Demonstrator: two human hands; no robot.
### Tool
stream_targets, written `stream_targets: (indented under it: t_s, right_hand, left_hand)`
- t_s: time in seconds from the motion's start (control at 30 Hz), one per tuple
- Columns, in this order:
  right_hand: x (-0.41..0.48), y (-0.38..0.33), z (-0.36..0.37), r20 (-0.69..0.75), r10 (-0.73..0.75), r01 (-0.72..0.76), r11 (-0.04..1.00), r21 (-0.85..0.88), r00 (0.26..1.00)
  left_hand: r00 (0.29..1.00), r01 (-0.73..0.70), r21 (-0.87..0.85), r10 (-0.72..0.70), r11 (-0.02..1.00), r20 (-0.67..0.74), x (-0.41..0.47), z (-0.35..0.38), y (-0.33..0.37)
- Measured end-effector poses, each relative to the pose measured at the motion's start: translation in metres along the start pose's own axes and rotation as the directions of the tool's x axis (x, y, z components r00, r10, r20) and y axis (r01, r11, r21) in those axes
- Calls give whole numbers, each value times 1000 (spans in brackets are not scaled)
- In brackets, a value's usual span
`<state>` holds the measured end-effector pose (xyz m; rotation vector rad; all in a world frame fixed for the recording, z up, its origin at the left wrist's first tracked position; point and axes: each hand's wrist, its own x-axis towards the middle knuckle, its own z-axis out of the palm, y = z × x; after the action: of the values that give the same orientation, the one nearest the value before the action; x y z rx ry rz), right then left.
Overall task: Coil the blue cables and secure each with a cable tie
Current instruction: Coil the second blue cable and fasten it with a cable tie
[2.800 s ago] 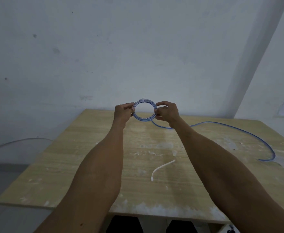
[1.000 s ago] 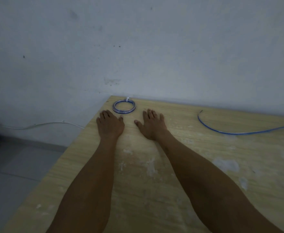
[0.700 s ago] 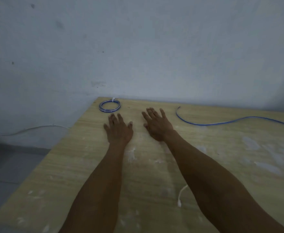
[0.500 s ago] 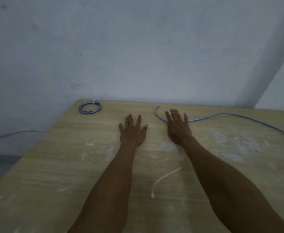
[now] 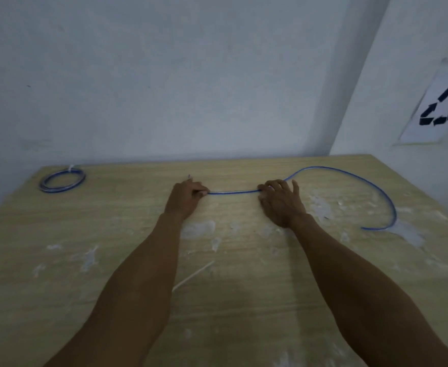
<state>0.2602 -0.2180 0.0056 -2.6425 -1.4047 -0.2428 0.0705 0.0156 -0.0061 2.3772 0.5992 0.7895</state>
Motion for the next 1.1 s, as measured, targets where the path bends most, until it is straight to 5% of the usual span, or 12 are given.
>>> stream_targets:
  t_s: [0.27,0.47,0.57,0.67,0.8,0.9,1.1]
  right_hand:
    - [-3,26,2,89,162,-162,987,-12,983]
    - [-10,37,4,-13,344,-344,939,-12,939]
    - [-1,21,5,-81,371,-370,929,25,925]
    - [12,-14,10,-136,256,-244,965,99,957]
    - [22,-53,15,-193,51,-18,985,169,980]
    - [17,-45,15,-181,4,44,963,264,984]
    - [-12,20,10,-198,218,-118,899,421,956]
  left_hand:
    - [945,270,53,-254,962,-205,-7,-12,-29]
    - [774,550,135,-443,824,-453,-30,-61,-59]
    - [866,431,268,-311,862,-391,-36,-56,-56]
    - [980,169,382,-115,909,-160,-31,-23,-25]
    - [987,-122,321,81,939,136,-15,28,23]
    - [997,-67,93,65,993,29,-6,40,27]
    - [951,203,197,-146,959,-273,-8,1,-27]
